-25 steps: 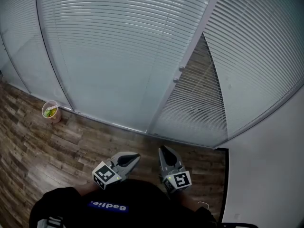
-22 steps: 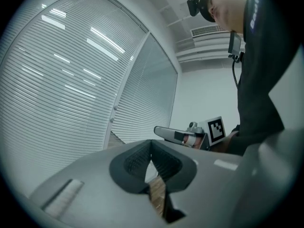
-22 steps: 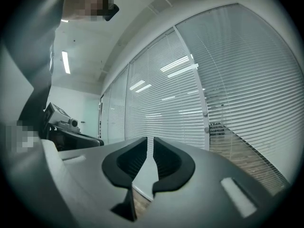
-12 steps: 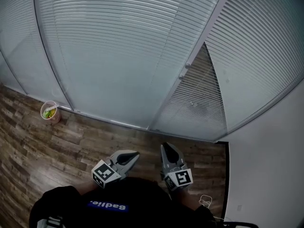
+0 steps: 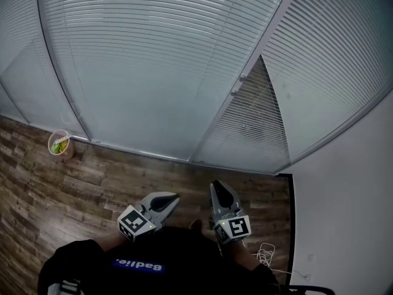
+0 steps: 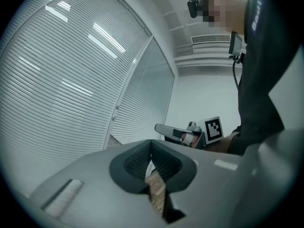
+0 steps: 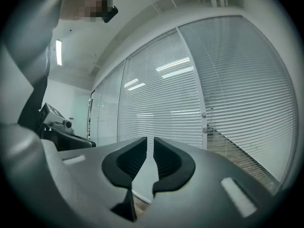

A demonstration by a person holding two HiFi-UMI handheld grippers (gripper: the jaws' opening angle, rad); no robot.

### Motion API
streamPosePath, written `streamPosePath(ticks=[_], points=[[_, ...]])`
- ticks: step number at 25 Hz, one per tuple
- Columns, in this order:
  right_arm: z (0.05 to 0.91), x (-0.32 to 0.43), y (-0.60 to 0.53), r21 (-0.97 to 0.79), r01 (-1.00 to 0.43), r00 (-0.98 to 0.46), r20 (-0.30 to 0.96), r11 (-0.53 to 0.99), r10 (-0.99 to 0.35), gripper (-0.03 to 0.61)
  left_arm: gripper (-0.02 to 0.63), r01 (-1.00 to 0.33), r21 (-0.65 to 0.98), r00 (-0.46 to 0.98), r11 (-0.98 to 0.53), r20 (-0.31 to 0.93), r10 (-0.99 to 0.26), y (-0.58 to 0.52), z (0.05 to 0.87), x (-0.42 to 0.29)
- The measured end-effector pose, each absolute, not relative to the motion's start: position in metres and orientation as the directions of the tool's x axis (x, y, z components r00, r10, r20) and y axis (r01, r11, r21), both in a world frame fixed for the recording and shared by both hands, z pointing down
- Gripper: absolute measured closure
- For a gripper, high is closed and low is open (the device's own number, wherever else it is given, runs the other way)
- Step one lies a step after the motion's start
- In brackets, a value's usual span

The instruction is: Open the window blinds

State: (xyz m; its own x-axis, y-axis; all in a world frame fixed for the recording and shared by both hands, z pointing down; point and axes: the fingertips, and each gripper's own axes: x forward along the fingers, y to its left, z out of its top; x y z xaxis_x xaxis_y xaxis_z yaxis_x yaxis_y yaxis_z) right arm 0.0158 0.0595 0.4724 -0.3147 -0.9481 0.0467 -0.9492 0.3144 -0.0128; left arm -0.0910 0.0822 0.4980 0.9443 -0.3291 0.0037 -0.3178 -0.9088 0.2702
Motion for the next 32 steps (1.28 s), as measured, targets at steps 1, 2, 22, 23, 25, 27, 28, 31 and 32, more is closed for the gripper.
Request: streamPosePath(ticks=[1,2,22,23,25,27,28,31,32], points=[[0.473,0.018,0.058,-0.012,-0.951,-0.31,0.05,0.31,-0.949,0.532,0.614,-0.316,0.271,0.945,-0.909,0.005,-0.327,0.081,0.498,-0.09],[0.474,0.021,0.057,-0.012,-0.952,-0.307,0.053,0.307,-0.95,0.532,0.614,-0.315,0.272,0.946,-0.909,0.006,-0.325,0.08,0.499,-0.089],[0.46,0.108,-0.015,-0.004,-0.928,-0.372,0.006,0.372,-0.928,0.532,0.614,-0.396,0.232,0.918,-0.888,0.07,-0.391,0.023,0.494,-0.009],[0.459,0.113,-0.02,0.003,-0.926,-0.377,0.006,0.377,-0.926,0.532,0.614,-0.4,0.229,0.916,-0.887,0.076,-0.394,0.02,0.493,-0.003],[0.455,0.123,-0.032,-0.001,-0.924,-0.383,-0.004,0.383,-0.924,0.532,0.614,-0.409,0.219,0.913,-0.886,0.091,-0.399,0.012,0.494,0.008],[0.451,0.132,-0.043,-0.013,-0.921,-0.388,-0.019,0.388,-0.922,0.529,0.614,-0.419,0.207,0.908,-0.884,0.105,-0.406,0.004,0.494,0.018],[0.449,0.136,-0.047,-0.014,-0.919,-0.393,-0.025,0.393,-0.919,0.528,0.614,-0.425,0.206,0.905,-0.882,0.11,-0.41,0.001,0.494,0.023],[0.446,0.15,-0.056,-0.014,-0.911,-0.412,-0.039,0.413,-0.91,0.526,0.614,-0.446,0.201,0.895,-0.872,0.123,-0.429,-0.004,0.492,0.038],[0.445,0.154,-0.059,-0.014,-0.907,-0.419,-0.042,0.42,-0.907,0.525,0.614,-0.454,0.2,0.891,-0.868,0.126,-0.437,-0.006,0.492,0.043]])
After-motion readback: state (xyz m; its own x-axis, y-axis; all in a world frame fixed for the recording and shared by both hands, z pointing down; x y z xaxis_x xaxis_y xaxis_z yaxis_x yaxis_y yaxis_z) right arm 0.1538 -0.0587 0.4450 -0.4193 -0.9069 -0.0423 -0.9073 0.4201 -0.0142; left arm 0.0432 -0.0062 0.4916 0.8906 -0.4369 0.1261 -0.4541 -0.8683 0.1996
